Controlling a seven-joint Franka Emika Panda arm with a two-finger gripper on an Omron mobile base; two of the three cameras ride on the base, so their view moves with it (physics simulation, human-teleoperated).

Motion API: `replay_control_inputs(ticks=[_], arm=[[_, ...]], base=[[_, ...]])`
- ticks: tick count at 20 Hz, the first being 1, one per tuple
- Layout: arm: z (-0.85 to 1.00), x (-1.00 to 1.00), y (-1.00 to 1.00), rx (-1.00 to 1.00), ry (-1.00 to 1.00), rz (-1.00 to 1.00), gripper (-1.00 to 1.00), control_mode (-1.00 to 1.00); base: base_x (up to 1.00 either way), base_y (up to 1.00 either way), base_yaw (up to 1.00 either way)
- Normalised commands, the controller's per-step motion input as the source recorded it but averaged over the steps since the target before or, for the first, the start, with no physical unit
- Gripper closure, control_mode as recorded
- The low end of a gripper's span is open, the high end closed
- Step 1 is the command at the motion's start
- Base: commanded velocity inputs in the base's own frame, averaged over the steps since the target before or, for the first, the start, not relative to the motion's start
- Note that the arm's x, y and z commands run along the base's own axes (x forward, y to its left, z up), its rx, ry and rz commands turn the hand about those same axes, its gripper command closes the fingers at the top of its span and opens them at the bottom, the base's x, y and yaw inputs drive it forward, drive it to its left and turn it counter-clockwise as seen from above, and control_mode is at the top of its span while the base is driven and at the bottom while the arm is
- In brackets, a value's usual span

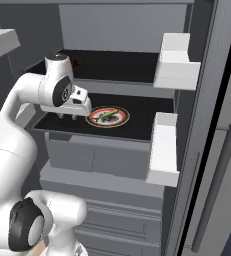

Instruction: Retrieve the fish from the fridge and place it on the cutting board.

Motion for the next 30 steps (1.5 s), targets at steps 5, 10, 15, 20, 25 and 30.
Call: replay_control_inputs(ticks=[5,10,15,20,25,30], arm=[[-0.06,0.0,0.0,0.0,-0.02,-0.01,-1.0,-1.0],[-0.31,0.02,-0.29,-0.01,0.03,-0.26,-1.0,-1.0],[-0.28,0.24,-0.32,-0.02,0.03,-0.32,-1.0,-1.0],[-0.45,0.47,-0.36,-0.03,0.0,-0.17,-1.0,-1.0],[-0.37,0.59,-0.22,-0.02,-0.01,-0.06,-1.0,-1.0],[-0.03,0.69,-0.01,0.0,0.0,0.02,-1.0,-1.0]], base=[[0.0,0.0,0.0],[0.0,0.0,0.0],[0.0,0.0,0.0],[0.0,0.0,0.0],[0.0,0.0,0.0],[0.0,0.0,0.0]])
